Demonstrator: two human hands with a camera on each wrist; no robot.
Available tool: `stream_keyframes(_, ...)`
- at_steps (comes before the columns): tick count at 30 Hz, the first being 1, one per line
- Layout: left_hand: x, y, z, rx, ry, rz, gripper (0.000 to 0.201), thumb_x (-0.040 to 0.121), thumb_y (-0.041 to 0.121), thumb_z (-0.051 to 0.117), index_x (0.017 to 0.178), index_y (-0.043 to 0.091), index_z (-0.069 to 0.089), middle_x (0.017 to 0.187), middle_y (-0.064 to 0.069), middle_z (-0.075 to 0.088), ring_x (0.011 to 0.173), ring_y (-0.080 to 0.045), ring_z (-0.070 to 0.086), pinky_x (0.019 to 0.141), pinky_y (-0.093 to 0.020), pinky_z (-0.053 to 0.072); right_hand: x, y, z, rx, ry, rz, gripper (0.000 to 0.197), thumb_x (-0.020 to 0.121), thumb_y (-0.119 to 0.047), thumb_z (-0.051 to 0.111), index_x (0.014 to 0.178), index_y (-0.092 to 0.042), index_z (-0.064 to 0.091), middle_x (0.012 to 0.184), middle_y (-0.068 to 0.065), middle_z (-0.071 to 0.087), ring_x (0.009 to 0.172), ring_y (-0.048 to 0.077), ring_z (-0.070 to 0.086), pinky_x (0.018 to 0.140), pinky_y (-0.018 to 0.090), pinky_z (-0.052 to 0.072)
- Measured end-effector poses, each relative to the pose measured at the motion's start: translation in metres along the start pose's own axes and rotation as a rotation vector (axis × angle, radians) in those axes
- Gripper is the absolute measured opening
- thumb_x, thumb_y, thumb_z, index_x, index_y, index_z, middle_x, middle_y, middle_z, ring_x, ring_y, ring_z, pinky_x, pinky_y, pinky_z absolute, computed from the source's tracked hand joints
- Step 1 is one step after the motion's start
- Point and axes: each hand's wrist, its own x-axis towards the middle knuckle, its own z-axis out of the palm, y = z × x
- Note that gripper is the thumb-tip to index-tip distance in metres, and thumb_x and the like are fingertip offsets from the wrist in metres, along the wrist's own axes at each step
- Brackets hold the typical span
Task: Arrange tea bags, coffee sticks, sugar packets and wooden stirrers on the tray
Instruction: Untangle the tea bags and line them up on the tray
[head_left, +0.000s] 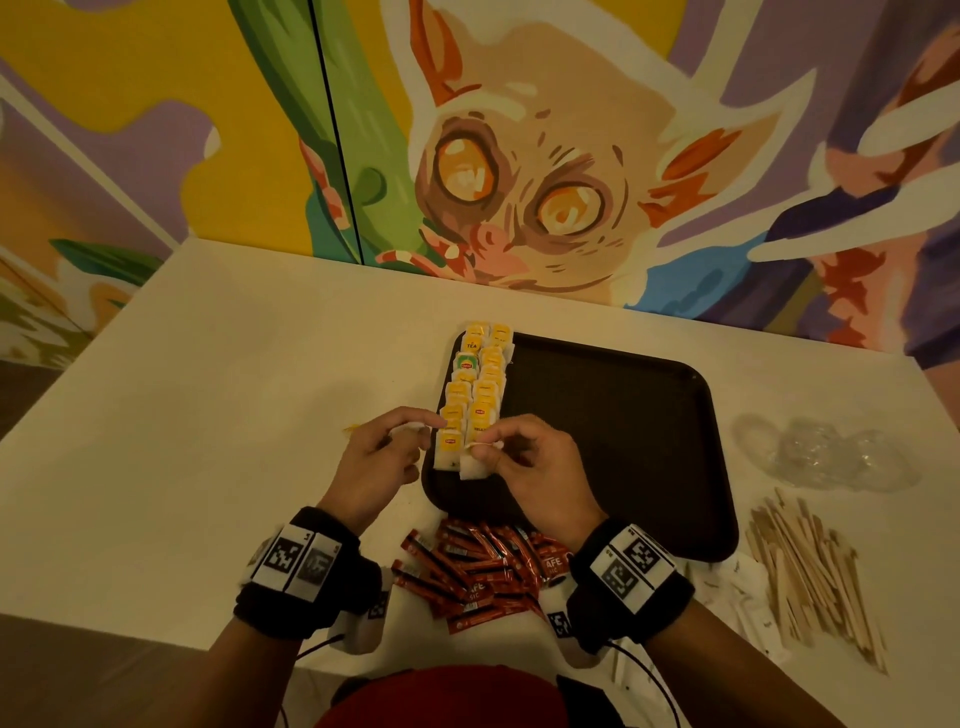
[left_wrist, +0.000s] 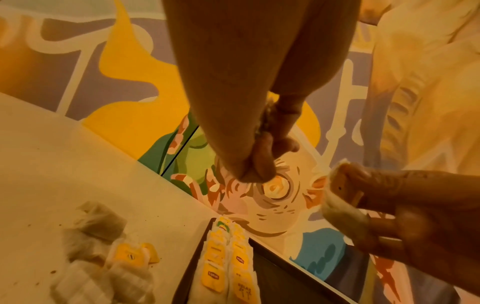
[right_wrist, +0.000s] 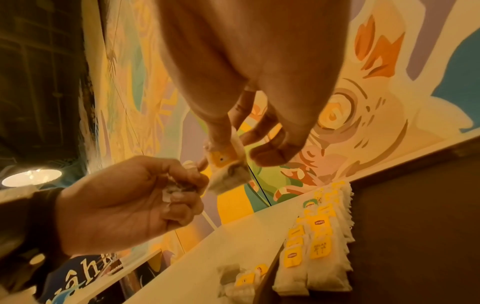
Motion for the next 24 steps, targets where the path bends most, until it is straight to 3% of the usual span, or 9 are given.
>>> stream_keyframes(2,-0.006,0.006,0.005,0.055,-0.060,0.059,0.020,0.094,-0.001,0.050,0.096,0.004,0.069,0.053,0.011,0.044,0.049,-0.005,0.036,0.049,-0.018,0.035,-0.001,0.001,0.002,0.059,0.012,0.001,0.008,0.085,-0.021,0.075,0.090,-0.026,0.072,0.095,-0.004,0.072,0.092,0.016,0.069,0.086,0.040,0.057)
stream_keyframes(4,-0.012,0.011,0.010,0.168,-0.113,0.180,0.010,0.091,0.001,0.060,0.095,0.002,0.069,0.052,0.017,0.055,0.048,0.002,0.048,0.052,-0.010,0.039,-0.002,0.000,0.003,0.107,0.030,-0.013,0.009,0.085,-0.018,0.075,0.092,-0.019,0.071,0.089,0.000,0.073,0.084,0.017,0.070,0.076,0.035,0.058)
stream_keyframes(6,-0.016,0.015,0.013,0.244,-0.143,0.261,0.010,0.087,0.005,0.067,0.096,0.003,0.070,0.062,0.023,0.065,0.058,0.008,0.059,0.058,-0.004,0.041,-0.004,-0.001,0.003,0.163,0.027,-0.022,0.011,0.085,-0.014,0.074,0.095,-0.014,0.070,0.088,0.003,0.073,0.079,0.018,0.071,0.070,0.030,0.057)
stream_keyframes(11,-0.011,0.015,0.008,0.293,-0.099,0.298,0.011,0.084,0.012,0.070,0.094,0.011,0.075,0.078,0.021,0.071,0.072,0.007,0.064,0.066,-0.004,0.043,-0.005,-0.005,0.003,0.315,-0.036,0.023,0.016,0.088,-0.003,0.068,0.104,-0.004,0.069,0.095,0.010,0.074,0.078,0.027,0.073,0.076,0.030,0.059)
stream_keyframes(15,-0.009,0.020,0.006,0.289,-0.105,0.291,0.008,0.084,0.007,0.070,0.091,0.007,0.073,0.066,0.020,0.067,0.059,0.010,0.058,0.058,-0.003,0.040,-0.006,-0.011,0.001,0.370,-0.122,0.035,0.033,0.089,0.003,0.064,0.120,-0.009,0.062,0.100,0.013,0.069,0.086,0.028,0.073,0.079,0.033,0.060)
stream_keyframes(17,-0.009,0.022,0.005,0.299,-0.111,0.304,0.009,0.083,0.007,0.071,0.091,0.005,0.074,0.072,0.014,0.068,0.058,0.010,0.057,0.056,-0.004,0.040,-0.006,-0.014,0.000,0.367,-0.173,0.031,0.041,0.090,0.004,0.062,0.129,-0.009,0.057,0.104,0.019,0.064,0.088,0.029,0.073,0.082,0.036,0.060)
stream_keyframes(20,-0.009,0.022,0.003,0.326,-0.118,0.334,0.011,0.081,0.010,0.073,0.092,0.009,0.074,0.082,0.009,0.069,0.061,0.009,0.059,0.060,-0.005,0.042,-0.004,-0.017,-0.002,0.288,-0.171,-0.003,0.031,0.091,0.003,0.062,0.119,-0.011,0.065,0.104,0.016,0.068,0.087,0.026,0.073,0.080,0.033,0.059)
stream_keyframes(24,-0.009,0.026,0.002,0.355,-0.177,0.335,0.025,0.083,0.012,0.072,0.108,0.012,0.069,0.077,0.029,0.065,0.066,0.012,0.059,0.076,-0.005,0.044,-0.003,-0.019,-0.005,0.209,-0.140,-0.042,0.026,0.089,-0.001,0.066,0.109,-0.018,0.069,0.099,0.008,0.070,0.083,0.022,0.071,0.076,0.033,0.058)
